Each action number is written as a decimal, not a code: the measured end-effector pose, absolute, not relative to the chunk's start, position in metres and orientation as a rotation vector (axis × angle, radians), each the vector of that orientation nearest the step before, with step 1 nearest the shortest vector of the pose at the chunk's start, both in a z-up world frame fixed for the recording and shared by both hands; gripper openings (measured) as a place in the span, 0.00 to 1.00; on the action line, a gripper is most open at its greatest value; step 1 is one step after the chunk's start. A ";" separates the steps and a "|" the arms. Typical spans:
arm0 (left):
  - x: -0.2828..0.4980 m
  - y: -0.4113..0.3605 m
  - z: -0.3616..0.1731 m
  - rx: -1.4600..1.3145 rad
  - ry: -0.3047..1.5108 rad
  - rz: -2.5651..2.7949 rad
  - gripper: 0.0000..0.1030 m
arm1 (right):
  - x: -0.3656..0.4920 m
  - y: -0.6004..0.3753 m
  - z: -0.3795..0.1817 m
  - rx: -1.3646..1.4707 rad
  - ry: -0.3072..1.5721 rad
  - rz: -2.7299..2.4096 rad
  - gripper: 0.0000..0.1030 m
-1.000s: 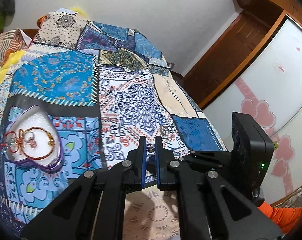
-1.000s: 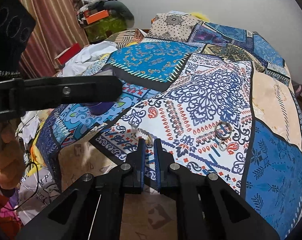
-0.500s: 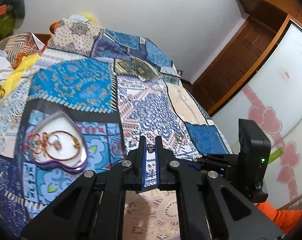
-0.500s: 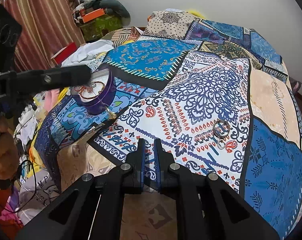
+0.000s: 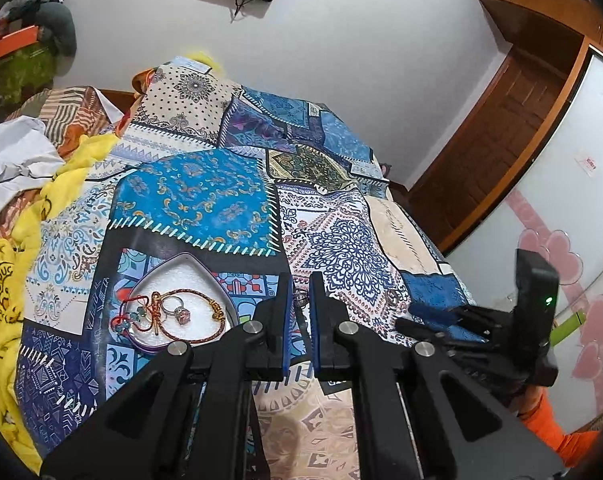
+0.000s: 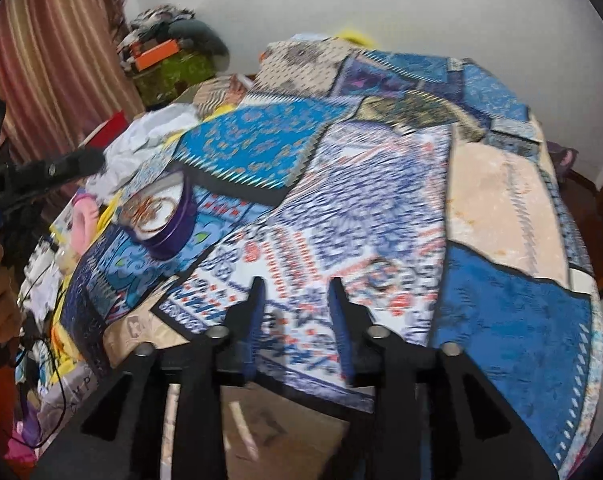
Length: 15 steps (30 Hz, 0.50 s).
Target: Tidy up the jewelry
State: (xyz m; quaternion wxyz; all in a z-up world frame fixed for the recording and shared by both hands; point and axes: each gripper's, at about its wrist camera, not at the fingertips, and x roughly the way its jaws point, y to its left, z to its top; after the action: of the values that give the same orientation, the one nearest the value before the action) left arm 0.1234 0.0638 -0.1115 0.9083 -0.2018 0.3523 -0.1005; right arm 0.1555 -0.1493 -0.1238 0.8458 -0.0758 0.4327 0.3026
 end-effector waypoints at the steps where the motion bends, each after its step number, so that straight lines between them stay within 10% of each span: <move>1: 0.124 0.064 -0.112 -0.415 0.726 -0.207 0.06 | 0.156 -0.155 -0.121 -0.159 0.901 0.622 0.41; 15: 0.131 0.047 -0.113 -0.393 0.735 -0.261 0.06 | 0.165 -0.190 -0.123 -0.143 0.924 0.534 0.42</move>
State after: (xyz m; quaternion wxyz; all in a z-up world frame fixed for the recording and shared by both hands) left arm 0.1312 0.0474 -0.1132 0.9061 -0.1904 0.3560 -0.1264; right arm 0.1653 -0.1902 -0.1227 0.8586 -0.0681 0.4399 0.2543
